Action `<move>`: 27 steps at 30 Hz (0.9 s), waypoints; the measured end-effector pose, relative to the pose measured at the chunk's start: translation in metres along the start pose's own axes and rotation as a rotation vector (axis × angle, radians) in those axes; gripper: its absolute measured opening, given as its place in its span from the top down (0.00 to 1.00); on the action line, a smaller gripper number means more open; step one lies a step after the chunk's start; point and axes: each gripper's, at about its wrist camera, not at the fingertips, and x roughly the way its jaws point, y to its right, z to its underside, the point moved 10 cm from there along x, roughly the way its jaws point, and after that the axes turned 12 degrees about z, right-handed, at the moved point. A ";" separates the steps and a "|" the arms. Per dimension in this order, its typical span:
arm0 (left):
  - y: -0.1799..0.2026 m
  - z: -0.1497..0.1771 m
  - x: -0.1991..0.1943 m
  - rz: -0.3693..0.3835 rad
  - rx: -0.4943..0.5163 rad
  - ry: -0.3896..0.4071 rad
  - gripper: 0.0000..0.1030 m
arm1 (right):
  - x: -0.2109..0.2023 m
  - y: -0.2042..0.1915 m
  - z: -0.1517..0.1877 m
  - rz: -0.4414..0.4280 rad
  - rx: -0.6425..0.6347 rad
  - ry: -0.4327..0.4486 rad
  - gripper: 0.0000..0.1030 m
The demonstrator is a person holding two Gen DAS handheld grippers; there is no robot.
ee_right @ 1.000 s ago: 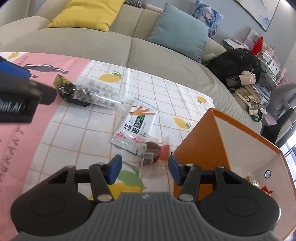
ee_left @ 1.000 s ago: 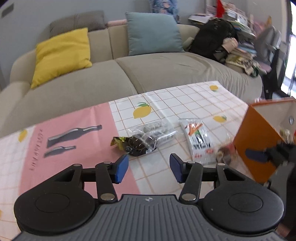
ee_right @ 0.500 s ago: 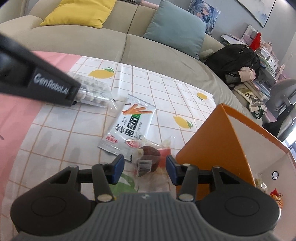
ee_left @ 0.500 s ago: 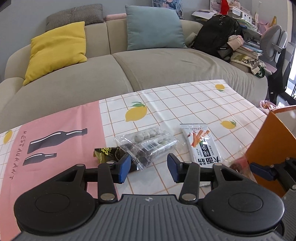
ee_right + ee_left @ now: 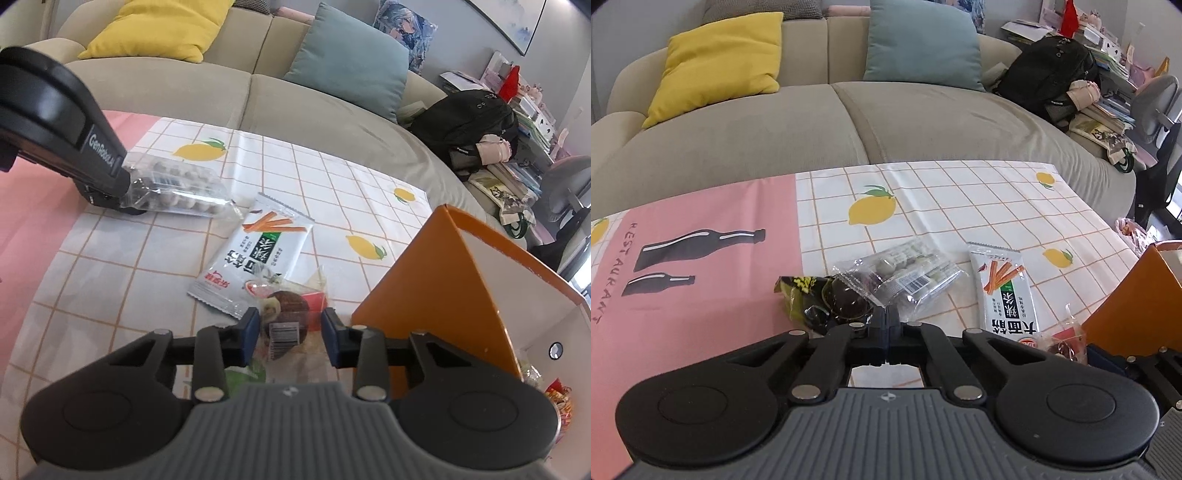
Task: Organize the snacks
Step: 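Grasp the white-snack bag with the left tool while the right tool grasps the brown snack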
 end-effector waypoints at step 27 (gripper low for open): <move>0.025 -0.025 0.037 0.127 0.579 -0.192 0.19 | 0.021 0.001 -0.033 -0.169 0.107 -0.019 0.71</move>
